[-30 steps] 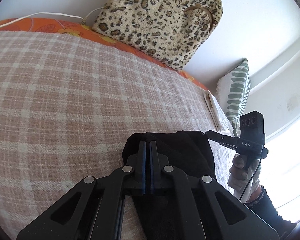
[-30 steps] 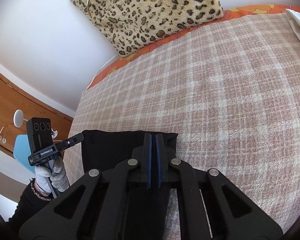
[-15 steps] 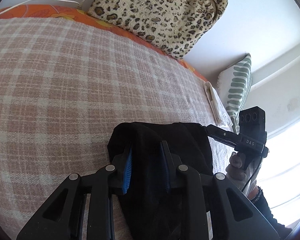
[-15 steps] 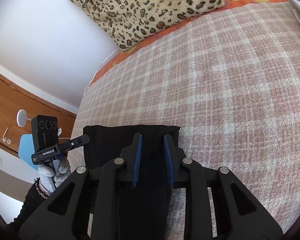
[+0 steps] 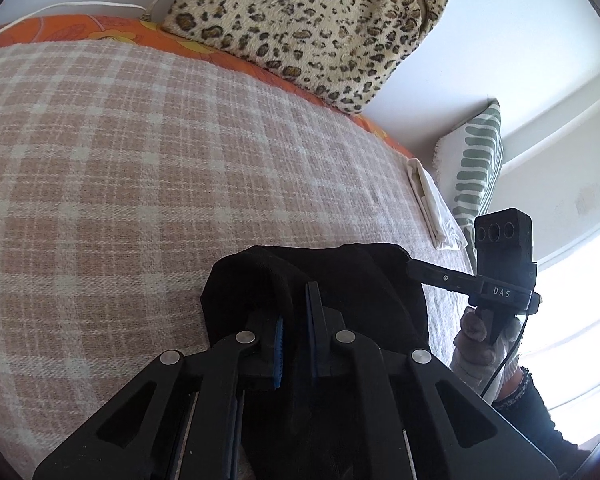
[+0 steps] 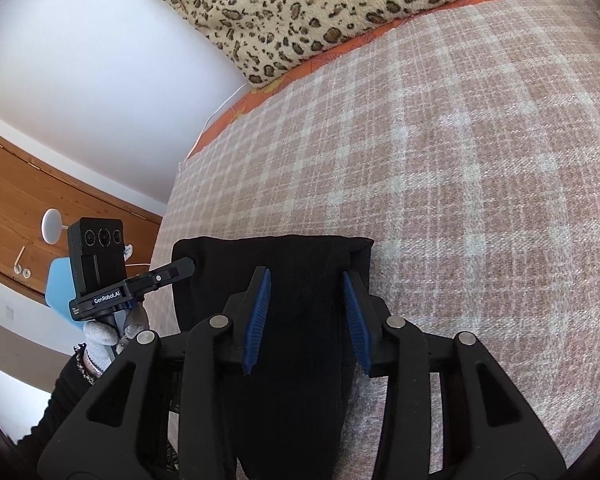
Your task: Fold small clothes
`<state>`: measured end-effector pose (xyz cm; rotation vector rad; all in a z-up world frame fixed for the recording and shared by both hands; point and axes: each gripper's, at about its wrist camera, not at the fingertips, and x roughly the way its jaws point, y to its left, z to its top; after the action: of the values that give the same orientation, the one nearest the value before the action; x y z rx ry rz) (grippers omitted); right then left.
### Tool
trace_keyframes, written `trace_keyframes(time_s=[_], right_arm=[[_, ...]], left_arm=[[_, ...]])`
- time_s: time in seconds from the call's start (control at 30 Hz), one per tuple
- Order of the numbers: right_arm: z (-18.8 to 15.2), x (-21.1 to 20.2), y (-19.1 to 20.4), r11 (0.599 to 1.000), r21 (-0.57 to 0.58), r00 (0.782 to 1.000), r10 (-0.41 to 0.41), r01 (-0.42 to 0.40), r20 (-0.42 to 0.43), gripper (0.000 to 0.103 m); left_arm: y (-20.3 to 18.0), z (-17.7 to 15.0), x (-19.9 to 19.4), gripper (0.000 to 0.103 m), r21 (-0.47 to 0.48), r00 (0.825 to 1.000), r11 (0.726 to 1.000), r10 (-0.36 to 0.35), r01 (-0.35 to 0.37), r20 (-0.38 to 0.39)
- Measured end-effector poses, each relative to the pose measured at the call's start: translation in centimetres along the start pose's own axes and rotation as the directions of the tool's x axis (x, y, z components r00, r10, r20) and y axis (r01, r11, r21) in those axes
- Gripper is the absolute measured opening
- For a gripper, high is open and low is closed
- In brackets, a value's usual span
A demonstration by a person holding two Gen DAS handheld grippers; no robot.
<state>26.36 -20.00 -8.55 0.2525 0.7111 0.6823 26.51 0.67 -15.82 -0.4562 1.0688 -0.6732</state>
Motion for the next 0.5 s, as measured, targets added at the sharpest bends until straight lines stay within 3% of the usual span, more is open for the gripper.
trace_keyframes(time_s=[0.03,0.27,0.43,0.5], right_arm=[[-0.1,0.3,0.4,1.000,-0.018,1.000,-0.015,0.015,-0.007,0.007],[1.3,-1.2,2.1,0.994,-0.063,0.992,-0.084,0.090,0.091,0.003],[2.0,0.5,1.2,0.993,-0.029,0.993,-0.114,0.115,0.035,0.004],[1.5,0.0,1.2,0.993,-0.018,0.993,-0.115,0.116,0.033,0.004]], left_arm=[[0.0,0.0,0.0,0.003,0.003,1.000,1.000,-0.007,0.007,0.008],[0.7,1.1,-1.7,0.001,-0.001,0.996,1.000,-0.007,0.007,0.089],[1.9,1.7,-0.9,0.001,-0.030,0.997,0.998,0.050,-0.048,0.062],[2.3,1.6,-1.0,0.008,-0.055,0.999,0.998,0.042,-0.041,0.027]])
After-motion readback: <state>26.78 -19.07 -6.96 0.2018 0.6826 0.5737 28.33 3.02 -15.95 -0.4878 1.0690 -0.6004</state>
